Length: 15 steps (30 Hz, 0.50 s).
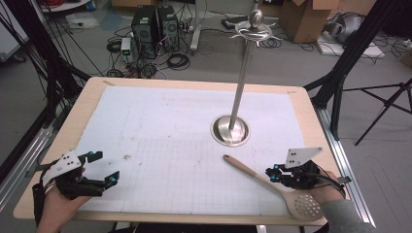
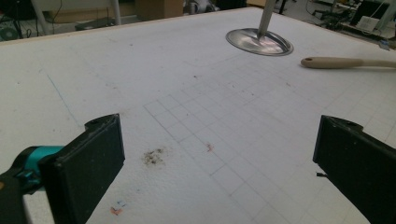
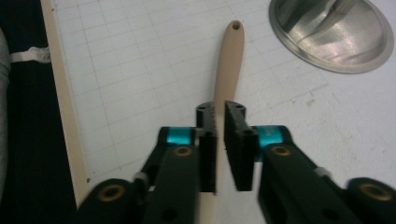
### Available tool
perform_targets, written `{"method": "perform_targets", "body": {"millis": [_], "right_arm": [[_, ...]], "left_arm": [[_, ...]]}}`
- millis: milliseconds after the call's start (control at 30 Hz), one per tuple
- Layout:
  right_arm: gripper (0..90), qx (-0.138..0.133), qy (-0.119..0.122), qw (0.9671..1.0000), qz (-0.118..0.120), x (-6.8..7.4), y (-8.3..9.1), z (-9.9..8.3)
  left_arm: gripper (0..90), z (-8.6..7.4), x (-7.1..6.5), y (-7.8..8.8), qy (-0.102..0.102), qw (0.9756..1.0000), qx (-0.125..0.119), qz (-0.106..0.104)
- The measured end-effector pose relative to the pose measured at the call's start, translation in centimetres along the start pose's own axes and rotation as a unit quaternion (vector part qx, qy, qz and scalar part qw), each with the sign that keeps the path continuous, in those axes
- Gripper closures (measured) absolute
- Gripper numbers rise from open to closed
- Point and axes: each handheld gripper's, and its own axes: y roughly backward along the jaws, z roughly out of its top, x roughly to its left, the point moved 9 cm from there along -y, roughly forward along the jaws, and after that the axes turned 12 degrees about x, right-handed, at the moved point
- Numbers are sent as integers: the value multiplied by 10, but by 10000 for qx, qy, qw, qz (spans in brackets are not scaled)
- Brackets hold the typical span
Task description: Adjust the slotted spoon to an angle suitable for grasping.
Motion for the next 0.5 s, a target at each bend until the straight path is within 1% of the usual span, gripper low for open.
{"method": "perform_targets", "body": {"millis": [33,67,100,167,200,267,300,333,367,433,467,500], "right_arm": [[744,-18,-23,10000,-6,1,1,-1],[693,-20,-17,10000,-39,2,1,-3],[641,-33,-73,10000,-58,1,1,-4],[579,-78,-138,9999,-63,1,1,-8],[520,-83,-210,9997,-47,1,1,-9],[449,-65,-272,9996,-49,1,1,-12],[420,-66,-264,9996,-70,1,1,-13],[369,-45,-304,9995,-72,0,2,-14],[324,-19,-389,9992,-69,0,2,-16],[227,8,-603,9982,27,-1,2,-18],[201,11,-695,9976,74,-2,2,-19],[197,6,-735,9973,76,-3,3,-21]], "left_arm": [[24,0,0,0,1,10000,-5,-7],[24,1,0,-1,-2,10000,-14,-10],[24,1,0,-1,-5,10000,-14,-8],[24,1,0,-2,-16,10000,-4,-20],[24,2,0,-2,-19,10000,-15,-28],[23,2,0,-3,-15,10000,-5,-30],[24,2,0,-3,-10,10000,5,-38],[24,1,0,-4,-27,10000,18,-36],[24,1,0,-4,-23,10000,19,-37],[24,2,0,-5,-26,10000,19,-36],[24,2,0,-5,-25,10000,15,-42],[24,2,0,-4,-42,10000,21,-44]]}}
